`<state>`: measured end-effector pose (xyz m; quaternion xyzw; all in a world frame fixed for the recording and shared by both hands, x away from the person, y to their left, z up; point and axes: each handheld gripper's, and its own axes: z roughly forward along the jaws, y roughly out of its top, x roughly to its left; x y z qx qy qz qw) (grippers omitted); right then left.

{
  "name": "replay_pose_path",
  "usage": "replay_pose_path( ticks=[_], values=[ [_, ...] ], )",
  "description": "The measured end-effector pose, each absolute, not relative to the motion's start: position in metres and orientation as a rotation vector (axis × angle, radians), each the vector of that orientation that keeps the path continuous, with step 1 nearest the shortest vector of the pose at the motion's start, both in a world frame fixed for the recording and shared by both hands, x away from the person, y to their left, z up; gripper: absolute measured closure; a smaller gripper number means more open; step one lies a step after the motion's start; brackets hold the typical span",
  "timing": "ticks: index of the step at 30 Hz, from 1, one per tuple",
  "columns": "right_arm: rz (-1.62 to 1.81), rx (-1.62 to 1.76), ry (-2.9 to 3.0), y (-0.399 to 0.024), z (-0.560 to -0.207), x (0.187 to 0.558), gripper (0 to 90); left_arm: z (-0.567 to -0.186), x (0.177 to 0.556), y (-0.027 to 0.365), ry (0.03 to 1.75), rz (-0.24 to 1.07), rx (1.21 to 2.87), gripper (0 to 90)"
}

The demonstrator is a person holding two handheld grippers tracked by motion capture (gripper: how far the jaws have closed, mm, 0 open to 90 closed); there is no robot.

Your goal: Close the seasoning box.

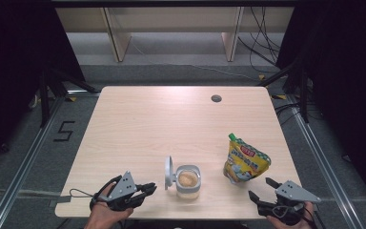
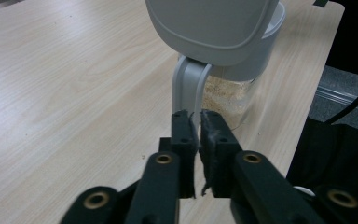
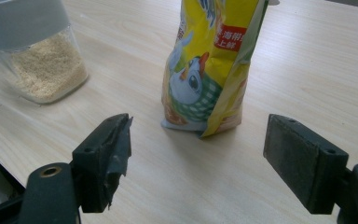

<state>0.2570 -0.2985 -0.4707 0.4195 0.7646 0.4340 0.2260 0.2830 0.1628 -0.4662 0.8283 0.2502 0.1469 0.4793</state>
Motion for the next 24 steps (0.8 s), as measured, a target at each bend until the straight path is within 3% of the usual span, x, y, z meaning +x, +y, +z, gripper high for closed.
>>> replay_pose_path(
  ticks=[24],
  values=[
    [1.196, 1.216, 2.067, -0.305, -0.469, 0.250, 24.4, -0.432, 0.294, 0.142, 0.555, 0.360, 2.038, 89.0]
  ],
)
